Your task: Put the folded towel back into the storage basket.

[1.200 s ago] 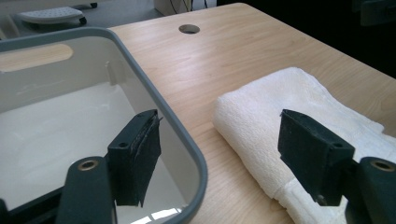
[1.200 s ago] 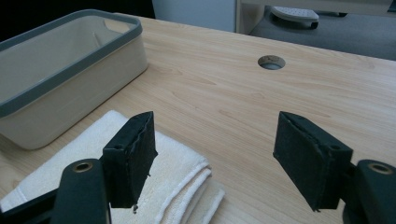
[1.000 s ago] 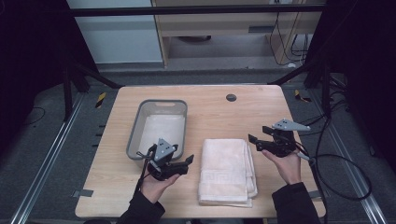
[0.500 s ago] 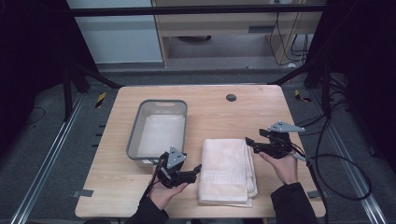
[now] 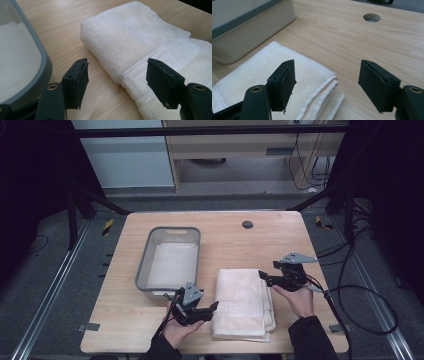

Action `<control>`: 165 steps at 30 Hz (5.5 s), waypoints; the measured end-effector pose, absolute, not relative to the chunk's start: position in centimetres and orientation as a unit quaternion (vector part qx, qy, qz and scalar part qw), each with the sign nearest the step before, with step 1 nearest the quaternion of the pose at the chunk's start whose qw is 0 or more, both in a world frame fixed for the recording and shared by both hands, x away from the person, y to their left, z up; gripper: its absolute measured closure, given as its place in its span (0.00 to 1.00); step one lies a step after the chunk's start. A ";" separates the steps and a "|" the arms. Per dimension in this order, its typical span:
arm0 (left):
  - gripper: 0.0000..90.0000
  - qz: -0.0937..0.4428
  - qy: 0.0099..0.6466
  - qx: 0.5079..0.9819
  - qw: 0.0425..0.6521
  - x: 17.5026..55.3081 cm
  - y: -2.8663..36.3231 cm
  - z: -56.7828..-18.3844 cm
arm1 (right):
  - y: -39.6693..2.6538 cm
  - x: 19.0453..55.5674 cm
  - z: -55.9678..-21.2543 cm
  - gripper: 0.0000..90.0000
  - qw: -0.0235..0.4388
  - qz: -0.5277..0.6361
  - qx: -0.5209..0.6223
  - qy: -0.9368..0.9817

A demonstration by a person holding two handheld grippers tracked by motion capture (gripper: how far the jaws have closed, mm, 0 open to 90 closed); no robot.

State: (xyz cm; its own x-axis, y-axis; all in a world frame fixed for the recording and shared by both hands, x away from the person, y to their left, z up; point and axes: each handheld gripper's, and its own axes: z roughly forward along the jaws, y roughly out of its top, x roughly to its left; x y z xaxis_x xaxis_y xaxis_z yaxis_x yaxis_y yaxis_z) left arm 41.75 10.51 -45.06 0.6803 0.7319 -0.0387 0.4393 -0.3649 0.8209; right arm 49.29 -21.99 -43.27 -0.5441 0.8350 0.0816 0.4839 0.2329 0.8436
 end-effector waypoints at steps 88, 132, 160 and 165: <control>0.80 0.036 0.378 0.832 0.405 42.6 7.7 -49.4 | -19.7 51.1 -48.5 0.79 0.074 0.404 0.479 0.776; 0.83 0.083 0.346 0.793 0.494 41.9 9.2 -43.0 | -20.7 48.5 -40.8 0.80 0.138 0.507 0.445 0.725; 0.83 0.133 0.329 0.770 0.530 42.9 10.7 -37.5 | -19.6 49.4 -36.0 0.80 0.178 0.564 0.427 0.684; 0.83 0.140 0.328 0.768 0.532 43.1 11.0 -37.0 | -19.4 49.6 -35.3 0.80 0.183 0.571 0.421 0.681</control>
